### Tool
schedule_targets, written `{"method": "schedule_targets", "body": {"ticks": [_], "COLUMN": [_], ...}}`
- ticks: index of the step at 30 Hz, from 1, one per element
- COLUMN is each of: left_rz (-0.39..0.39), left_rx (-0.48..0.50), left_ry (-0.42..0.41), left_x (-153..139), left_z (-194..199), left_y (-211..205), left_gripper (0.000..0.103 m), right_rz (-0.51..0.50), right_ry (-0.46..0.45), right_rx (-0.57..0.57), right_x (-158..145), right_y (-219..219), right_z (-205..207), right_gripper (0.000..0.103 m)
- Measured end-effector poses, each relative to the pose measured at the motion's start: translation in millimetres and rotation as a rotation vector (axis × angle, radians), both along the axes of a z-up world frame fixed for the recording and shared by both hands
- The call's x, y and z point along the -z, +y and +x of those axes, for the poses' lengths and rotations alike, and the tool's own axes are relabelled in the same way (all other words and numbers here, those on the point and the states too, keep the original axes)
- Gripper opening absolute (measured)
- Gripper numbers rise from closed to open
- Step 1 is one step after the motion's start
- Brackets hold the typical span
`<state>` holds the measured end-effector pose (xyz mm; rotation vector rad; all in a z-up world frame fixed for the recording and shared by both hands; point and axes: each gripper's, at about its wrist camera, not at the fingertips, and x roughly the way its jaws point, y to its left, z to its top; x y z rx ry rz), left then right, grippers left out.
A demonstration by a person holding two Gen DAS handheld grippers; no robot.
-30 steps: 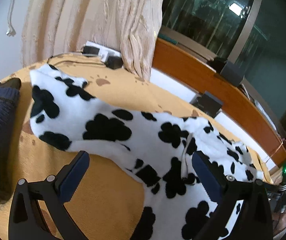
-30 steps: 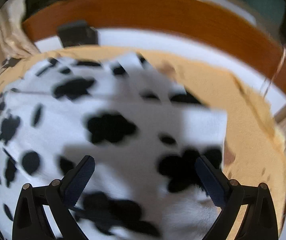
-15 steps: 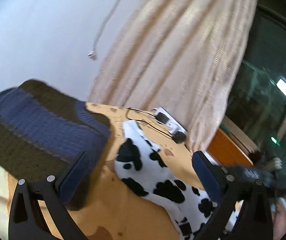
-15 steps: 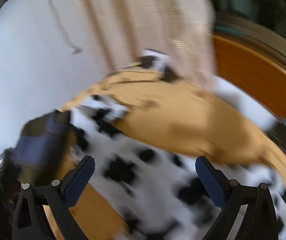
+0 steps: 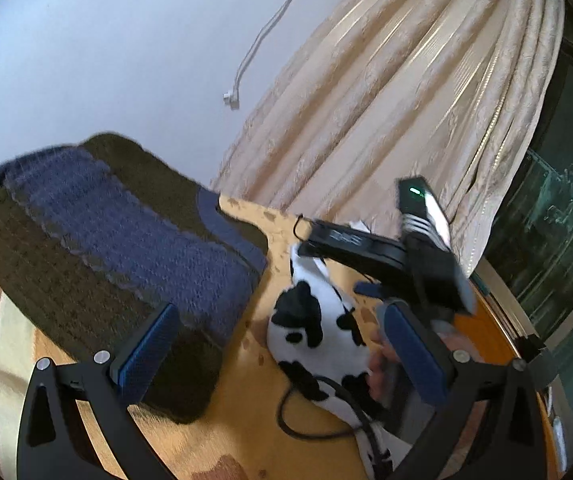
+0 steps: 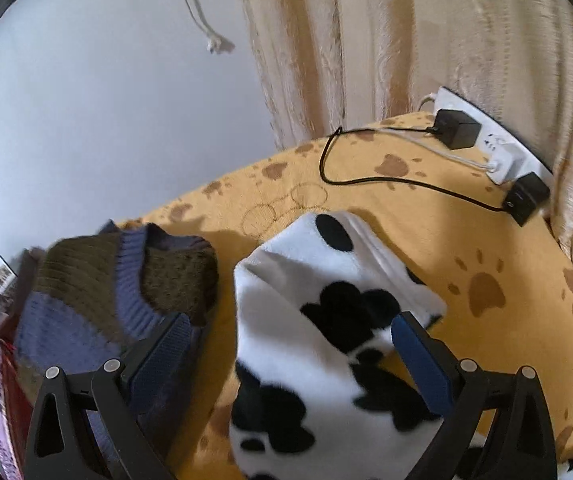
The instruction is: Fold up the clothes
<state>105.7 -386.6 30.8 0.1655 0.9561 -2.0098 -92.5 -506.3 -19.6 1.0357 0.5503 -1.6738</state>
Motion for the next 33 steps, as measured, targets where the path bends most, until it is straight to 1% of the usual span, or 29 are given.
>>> {"method": "schedule_targets", "body": {"ticks": [4, 6, 7, 8, 9, 11, 13, 14, 17, 19, 22, 24, 26, 29, 31, 33], "left_rz": [-0.012, -0.009, -0.006, -0.003, 0.000, 0.013, 0.027, 0.035, 0.048, 0.052, 0.055, 0.056, 0.053, 0.064, 0.085, 0.108], "left_rx": [-0.013, -0.007, -0.001, 0.004, 0.010, 0.019, 0.022, 0.023, 0.035, 0.048, 0.080, 0.103, 0.118, 0.138, 0.150, 0.161], "left_ry": [-0.001, -0.011, -0.018, -0.026, -0.034, -0.042, -0.044, -0.044, -0.045, -0.049, -0.056, -0.053, -0.053, -0.059, -0.064, -0.068], "left_x": [0, 1, 2, 3, 3, 6, 9, 10, 12, 13, 14, 14, 15, 17, 20, 22], "left_z": [1, -2, -4, -5, -7, -11, -12, -12, -15, -16, -20, -22, -24, -29, -31, -33], "left_y": [1, 2, 2, 1, 1, -1, -3, -5, -4, -4, -1, 1, 2, 1, -2, -3], "left_gripper": [0.103, 0.103, 0.103, 0.103, 0.103, 0.103, 0.103, 0.103, 0.103, 0.103, 0.103, 0.103, 0.103, 0.103, 0.103, 0.103], "right_rz": [0.086, 0.136, 0.157, 0.171, 0.185, 0.185, 0.148, 0.116, 0.009, -0.069, -0.159, -0.210, -0.229, -0.230, -0.201, -0.159], "right_ry": [0.040, 0.061, 0.068, 0.070, 0.078, 0.109, 0.112, 0.109, 0.104, 0.102, 0.120, 0.142, 0.157, 0.152, 0.108, 0.081], "right_rx": [0.043, 0.053, 0.055, 0.052, 0.048, 0.042, 0.038, 0.044, 0.058, 0.053, 0.037, 0.016, 0.031, 0.097, 0.197, 0.306], "right_x": [19, 29, 35, 38, 43, 41, 31, 21, -9, -33, -64, -81, -87, -87, -55, -24], "right_y": [-22, -28, -30, -30, -30, -25, -17, -10, 8, 30, 82, 128, 170, 244, 296, 335], "right_z": [-3, -4, -5, -4, -4, -2, 0, 0, 8, 13, 9, 5, -4, -21, -27, -33], "right_gripper": [0.102, 0.096, 0.084, 0.065, 0.055, 0.029, 0.016, 0.013, 0.012, 0.011, 0.011, 0.011, 0.011, 0.012, 0.012, 0.014]}}
